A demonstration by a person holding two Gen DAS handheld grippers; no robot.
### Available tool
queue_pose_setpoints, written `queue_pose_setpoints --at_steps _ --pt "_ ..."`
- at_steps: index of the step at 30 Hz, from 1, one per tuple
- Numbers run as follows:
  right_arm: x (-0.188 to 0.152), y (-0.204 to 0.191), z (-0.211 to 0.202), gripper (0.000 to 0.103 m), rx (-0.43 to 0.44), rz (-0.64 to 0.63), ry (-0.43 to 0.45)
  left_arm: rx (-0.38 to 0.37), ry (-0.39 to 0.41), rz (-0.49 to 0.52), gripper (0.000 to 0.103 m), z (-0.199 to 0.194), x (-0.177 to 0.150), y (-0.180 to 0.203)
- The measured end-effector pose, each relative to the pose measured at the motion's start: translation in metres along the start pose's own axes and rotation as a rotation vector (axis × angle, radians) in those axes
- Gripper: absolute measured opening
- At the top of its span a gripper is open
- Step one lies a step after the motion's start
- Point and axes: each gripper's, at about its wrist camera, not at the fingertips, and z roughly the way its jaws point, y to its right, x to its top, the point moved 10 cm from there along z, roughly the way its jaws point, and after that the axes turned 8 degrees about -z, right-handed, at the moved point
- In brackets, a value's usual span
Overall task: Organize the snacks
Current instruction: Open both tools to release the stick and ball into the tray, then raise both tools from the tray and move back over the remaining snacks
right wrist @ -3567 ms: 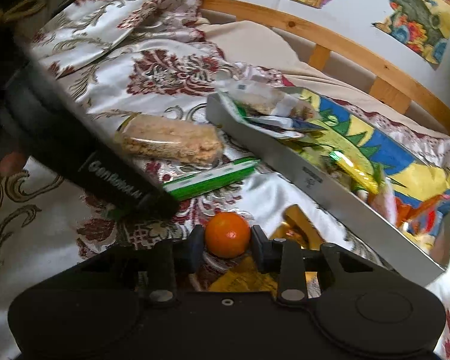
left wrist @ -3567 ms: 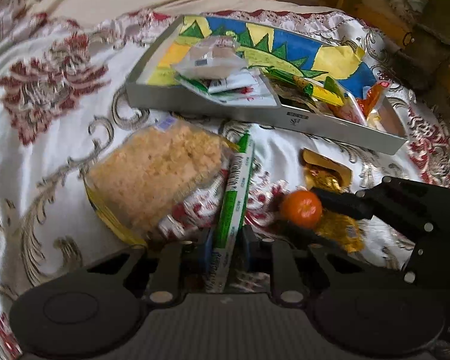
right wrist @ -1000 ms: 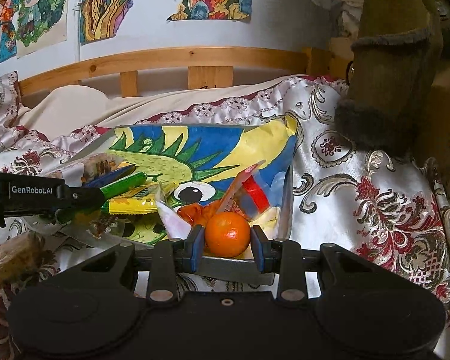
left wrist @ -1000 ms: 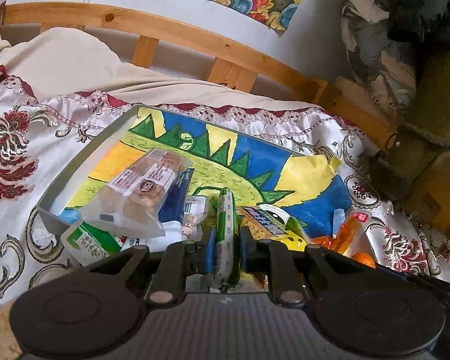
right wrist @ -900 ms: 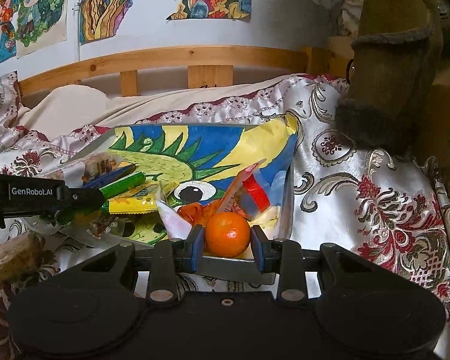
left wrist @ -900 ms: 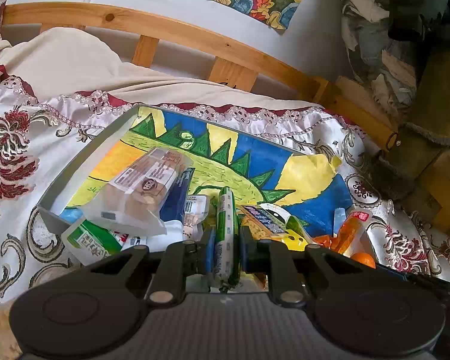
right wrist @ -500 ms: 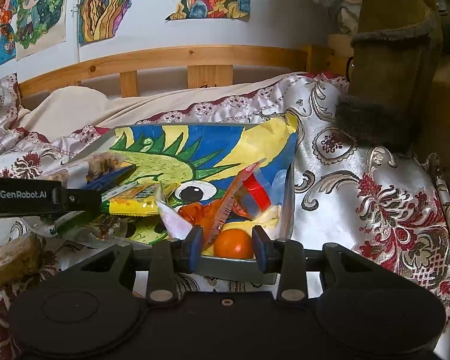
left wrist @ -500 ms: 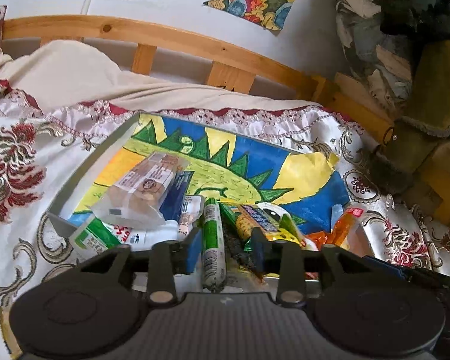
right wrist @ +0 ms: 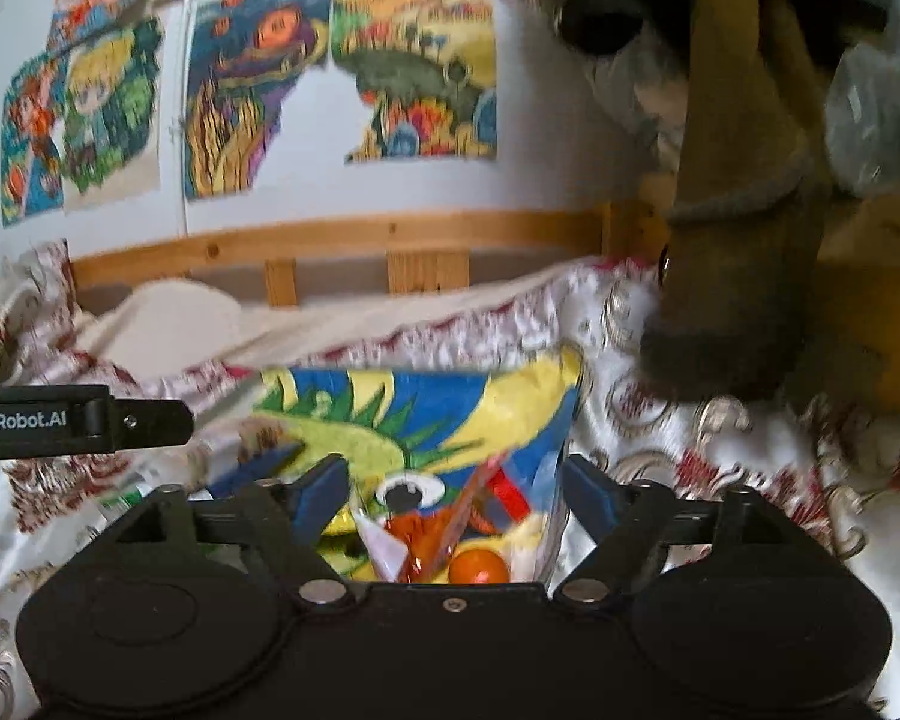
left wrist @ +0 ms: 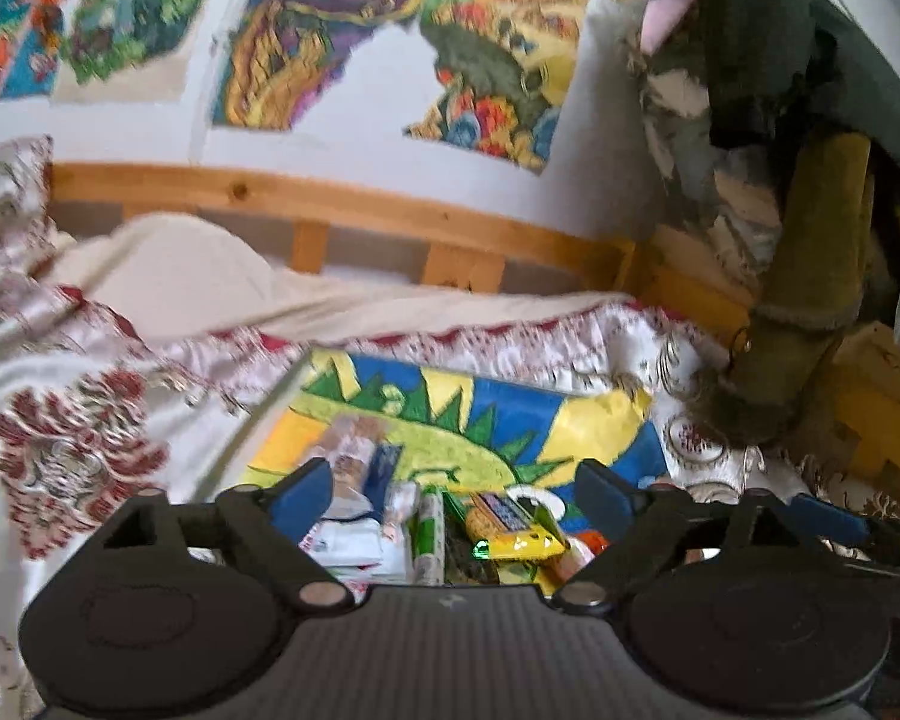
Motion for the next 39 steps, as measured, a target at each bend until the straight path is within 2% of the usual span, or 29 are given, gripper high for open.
queue_pose_setpoints --at_steps 4,8,15,23,31,39 --pt "0.014 0.001 -0.025 0.093 0.004 0.001 0.064 0.032 0.064 -0.003 0.102 -0.029 0.011 -0.003" --pt "0.025 0.001 -0.050 0.102 0.016 0.007 0.120 0.054 0.109 -0.031 0.102 -0.058 0.018 -0.008" --pt "0.030 -0.007 -0.091 0.102 0.025 -0.002 0.173 0.085 0.173 -0.058 0.102 -0.112 0.017 -0.020" --pt "0.027 -0.029 -0.143 0.102 0.072 -0.004 0.215 0.128 0.181 -0.062 0.103 -0.165 -0.007 -0.034" --pt "0.013 -0.043 -0.181 0.102 0.104 0.010 0.205 0.160 0.176 -0.056 0.103 -0.204 -0.029 -0.044" --pt "-0.013 -0.059 -0.199 0.102 0.130 0.006 0.110 0.229 0.116 -0.048 0.102 -0.223 -0.050 -0.057"
